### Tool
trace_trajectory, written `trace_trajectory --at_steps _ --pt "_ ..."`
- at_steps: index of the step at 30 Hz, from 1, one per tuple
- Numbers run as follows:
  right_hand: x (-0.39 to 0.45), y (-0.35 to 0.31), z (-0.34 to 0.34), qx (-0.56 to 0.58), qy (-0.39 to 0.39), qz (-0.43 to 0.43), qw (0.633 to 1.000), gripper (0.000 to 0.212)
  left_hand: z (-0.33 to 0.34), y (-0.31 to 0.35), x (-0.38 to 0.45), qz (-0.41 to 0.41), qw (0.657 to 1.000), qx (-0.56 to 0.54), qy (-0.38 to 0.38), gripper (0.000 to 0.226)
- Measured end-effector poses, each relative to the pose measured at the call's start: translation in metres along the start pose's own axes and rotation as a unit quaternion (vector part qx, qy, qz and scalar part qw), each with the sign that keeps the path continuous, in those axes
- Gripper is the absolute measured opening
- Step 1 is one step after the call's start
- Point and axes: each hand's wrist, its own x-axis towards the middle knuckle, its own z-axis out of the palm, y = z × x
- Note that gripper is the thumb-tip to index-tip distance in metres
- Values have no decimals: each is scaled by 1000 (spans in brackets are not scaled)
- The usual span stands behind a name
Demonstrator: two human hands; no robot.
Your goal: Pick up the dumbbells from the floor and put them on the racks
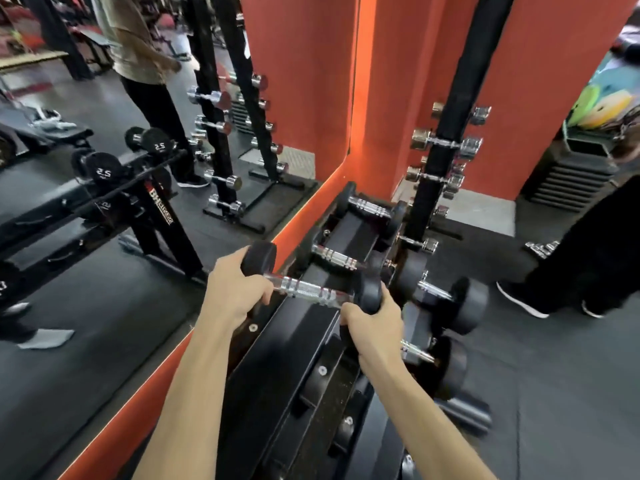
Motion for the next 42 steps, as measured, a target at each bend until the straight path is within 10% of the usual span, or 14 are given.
trace_trajectory --at_steps 11,33,42 --pt "-7 77 37 -13 27 129 991 81 13 -81 29 -68 993 54 -74 46" --pt "13 79 37 -2 -84 293 952 30 13 -78 25 -79 978 174 -84 64" --pt "-16 25 -19 2 -174 177 969 35 1 -30 -62 -80 987 132 -37 48"
